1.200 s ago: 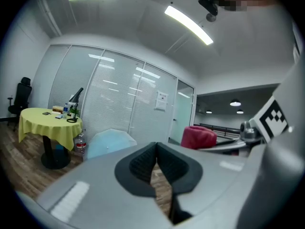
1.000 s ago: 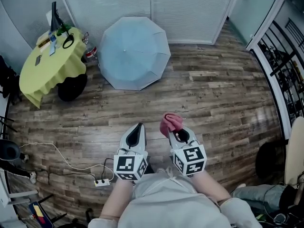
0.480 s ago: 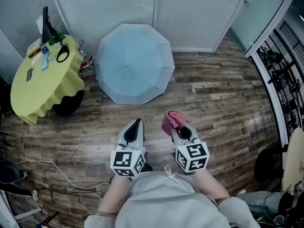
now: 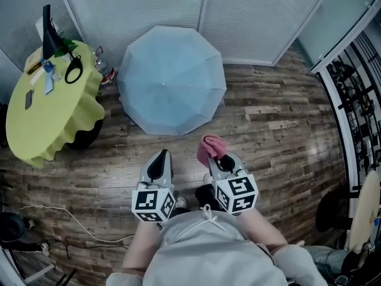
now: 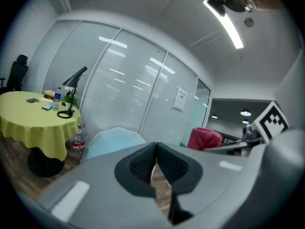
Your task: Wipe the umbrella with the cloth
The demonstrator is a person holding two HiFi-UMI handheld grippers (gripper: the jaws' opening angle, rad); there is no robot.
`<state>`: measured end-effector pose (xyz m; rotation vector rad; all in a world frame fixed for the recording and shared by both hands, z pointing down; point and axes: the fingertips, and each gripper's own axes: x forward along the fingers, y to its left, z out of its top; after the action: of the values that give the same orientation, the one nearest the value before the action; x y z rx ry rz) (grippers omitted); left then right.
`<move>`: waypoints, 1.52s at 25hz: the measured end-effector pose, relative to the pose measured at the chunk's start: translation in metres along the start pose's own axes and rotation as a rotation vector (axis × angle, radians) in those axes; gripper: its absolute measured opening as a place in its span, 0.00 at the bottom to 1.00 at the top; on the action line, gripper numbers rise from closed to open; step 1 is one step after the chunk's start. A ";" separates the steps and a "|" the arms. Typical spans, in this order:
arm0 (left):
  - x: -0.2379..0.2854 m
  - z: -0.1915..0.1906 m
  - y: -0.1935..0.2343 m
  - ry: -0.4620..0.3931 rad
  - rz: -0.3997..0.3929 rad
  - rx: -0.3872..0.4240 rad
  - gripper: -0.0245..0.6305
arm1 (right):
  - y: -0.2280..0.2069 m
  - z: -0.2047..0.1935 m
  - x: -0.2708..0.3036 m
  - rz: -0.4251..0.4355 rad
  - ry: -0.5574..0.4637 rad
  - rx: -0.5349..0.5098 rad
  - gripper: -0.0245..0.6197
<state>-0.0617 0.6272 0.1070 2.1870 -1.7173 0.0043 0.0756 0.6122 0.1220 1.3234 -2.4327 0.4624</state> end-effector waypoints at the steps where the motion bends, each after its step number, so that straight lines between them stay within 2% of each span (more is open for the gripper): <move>1: 0.011 0.001 0.005 0.001 0.009 -0.005 0.05 | -0.005 0.004 0.012 0.006 0.001 -0.004 0.12; 6: 0.081 0.009 0.024 0.004 0.060 0.005 0.05 | -0.045 0.035 0.080 0.059 -0.005 -0.009 0.12; 10: 0.149 0.029 0.022 -0.004 0.114 0.027 0.05 | -0.093 0.072 0.138 0.131 -0.007 -0.036 0.12; 14: 0.230 0.057 0.024 -0.006 0.193 0.041 0.05 | -0.149 0.111 0.204 0.209 0.025 -0.058 0.12; 17: 0.285 0.061 0.036 0.015 0.255 0.028 0.05 | -0.182 0.129 0.252 0.266 0.058 -0.094 0.12; 22: 0.358 0.051 0.059 0.069 0.317 0.008 0.05 | -0.224 0.134 0.327 0.312 0.141 -0.130 0.12; 25: 0.390 0.043 0.076 0.113 0.338 0.042 0.05 | -0.237 0.123 0.367 0.319 0.214 -0.132 0.12; 28: 0.426 0.037 0.111 0.138 0.336 0.087 0.05 | -0.236 0.112 0.419 0.318 0.270 -0.153 0.12; 30: 0.452 0.026 0.137 0.151 0.323 0.052 0.05 | -0.236 0.103 0.456 0.308 0.302 -0.169 0.12; 34: 0.490 -0.004 0.183 0.201 0.304 -0.077 0.05 | -0.236 0.083 0.510 0.281 0.369 -0.192 0.12; 38: 0.519 -0.031 0.247 0.244 0.307 -0.188 0.05 | -0.222 0.053 0.573 0.268 0.449 -0.240 0.12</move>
<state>-0.1512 0.0999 0.3183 1.6975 -1.8117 0.1736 -0.0368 0.0506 0.3513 0.7071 -2.2016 0.4581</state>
